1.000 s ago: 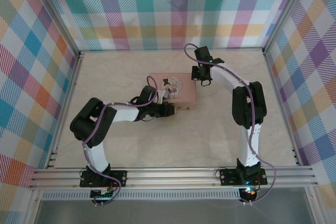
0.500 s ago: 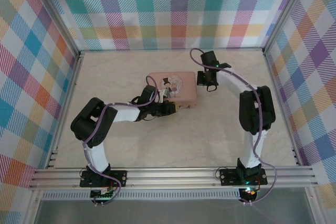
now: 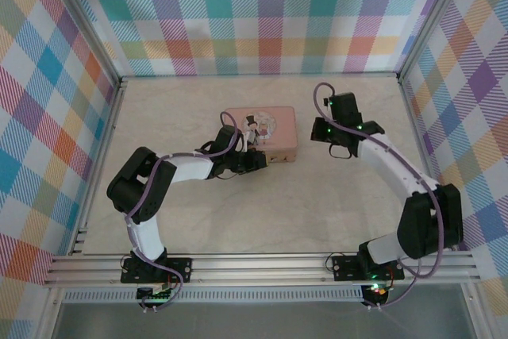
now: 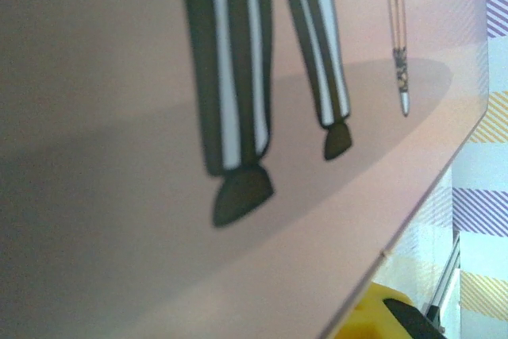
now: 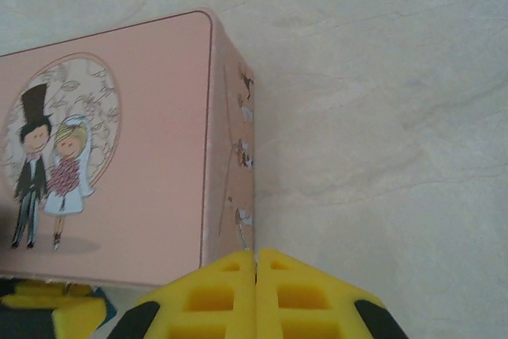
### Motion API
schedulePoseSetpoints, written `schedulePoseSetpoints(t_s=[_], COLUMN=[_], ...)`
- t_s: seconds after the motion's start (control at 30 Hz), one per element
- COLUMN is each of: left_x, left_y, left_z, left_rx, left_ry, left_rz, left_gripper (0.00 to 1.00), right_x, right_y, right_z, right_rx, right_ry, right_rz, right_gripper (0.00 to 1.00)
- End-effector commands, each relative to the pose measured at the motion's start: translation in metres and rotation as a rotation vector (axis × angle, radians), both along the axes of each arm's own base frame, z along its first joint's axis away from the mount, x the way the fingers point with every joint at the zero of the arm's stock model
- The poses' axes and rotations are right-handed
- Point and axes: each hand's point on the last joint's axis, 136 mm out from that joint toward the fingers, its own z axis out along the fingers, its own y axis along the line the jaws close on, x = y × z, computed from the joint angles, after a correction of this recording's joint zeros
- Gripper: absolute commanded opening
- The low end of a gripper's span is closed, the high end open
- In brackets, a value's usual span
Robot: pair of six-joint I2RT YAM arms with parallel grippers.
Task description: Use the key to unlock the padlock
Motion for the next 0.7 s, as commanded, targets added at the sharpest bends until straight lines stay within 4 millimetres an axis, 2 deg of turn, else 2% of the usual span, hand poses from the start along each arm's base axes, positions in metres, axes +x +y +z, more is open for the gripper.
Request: schedulePoseSetpoints(t_s=[0.0,0.5,0.67], left_x=[0.011,0.01,0.01], left_y=[-0.007,-0.006,-0.007], left_z=[0.034,0.037,0.038], left_rx=[-0.047,-0.056,-0.062], left_ry=[-0.072,-0.069,-0.067], left_rz=[0.008,0.011,0.009], left_gripper=[0.19,0.2,0.2], right_x=[-0.006,-0.053,-0.072], right_y=[0.004,0.012,0.023], right_z=[0.014,0.043,0.071], right_rx=[0.069,0.243,0.354], right_ry=[-0.041,-0.105,-0.178], right_rz=[0.012,0.081,0.165], right_gripper=[0.0,0.0,0.0])
